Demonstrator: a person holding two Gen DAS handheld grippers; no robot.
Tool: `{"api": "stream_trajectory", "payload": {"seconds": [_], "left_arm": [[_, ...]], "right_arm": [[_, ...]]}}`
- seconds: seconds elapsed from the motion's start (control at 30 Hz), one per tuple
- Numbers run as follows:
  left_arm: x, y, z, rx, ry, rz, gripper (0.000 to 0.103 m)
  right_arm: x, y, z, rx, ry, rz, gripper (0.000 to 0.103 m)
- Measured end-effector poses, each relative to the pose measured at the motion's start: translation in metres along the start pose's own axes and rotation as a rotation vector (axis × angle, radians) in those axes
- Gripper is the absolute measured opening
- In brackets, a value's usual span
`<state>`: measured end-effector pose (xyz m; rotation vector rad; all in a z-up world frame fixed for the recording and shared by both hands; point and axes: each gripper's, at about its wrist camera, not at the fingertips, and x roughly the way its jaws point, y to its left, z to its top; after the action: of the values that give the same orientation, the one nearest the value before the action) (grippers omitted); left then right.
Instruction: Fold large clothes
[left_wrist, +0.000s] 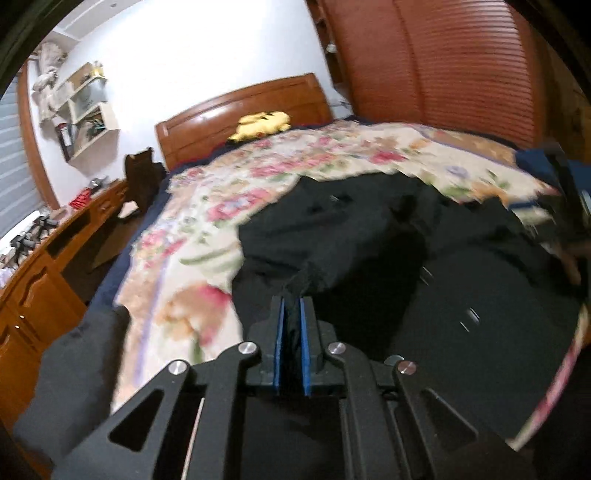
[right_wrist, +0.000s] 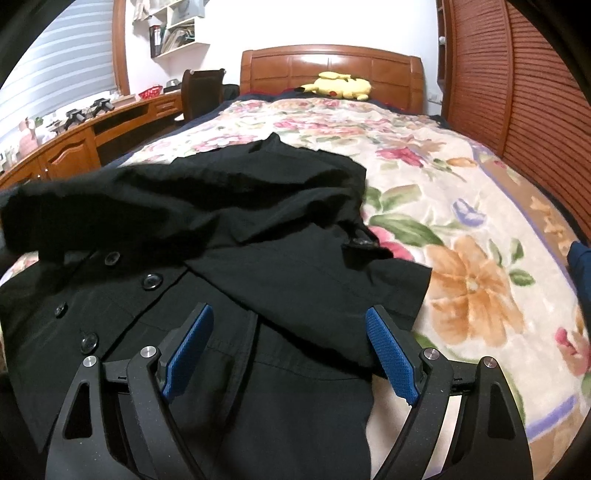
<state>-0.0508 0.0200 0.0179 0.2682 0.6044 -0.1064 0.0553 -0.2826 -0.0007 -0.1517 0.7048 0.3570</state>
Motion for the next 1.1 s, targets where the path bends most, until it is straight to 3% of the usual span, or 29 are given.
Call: {"api": "stream_trajectory", "payload": {"seconds": [0.27,0.4,0.47,0.63,0.83,1.1], "left_arm": [[-0.021,-0.051,-0.044,-0.008,0.034,-0.128,0.005],[-0.031,-0.055,-0.045,-0.017,0.017,-0.134,0.01],[-0.04,-0.051,-0.045,-0.038,0.0,-0.14,0.014],[-0.06,-0.033,-0.047,-0.066,-0.033,-0.133,0.037],[-0.075,-0.003,-0.059,-0.13,-0.032,-0.096,0.05],[-0.07,0.023,-0.088,-0.175,0.033,-0.054,0.053]], "right_arm": [[-0.044,0.006,0.006,-0.032,-0.034,-0.027,0.086],[-0.064,0.01,0.0,-0.045,-0.031,-0.029,0.086],[-0.072,0.012,-0.002,-0.046,-0.031,-0.037,0.086],[-0.089,0.014,-0.009,-0.057,-0.032,-0.064,0.086],[-0.109,0.014,-0.016,-0.044,-0.039,-0.069,0.086],[-0.121,0.018,-0.027,-0.044,-0.028,-0.065,0.086]]}}
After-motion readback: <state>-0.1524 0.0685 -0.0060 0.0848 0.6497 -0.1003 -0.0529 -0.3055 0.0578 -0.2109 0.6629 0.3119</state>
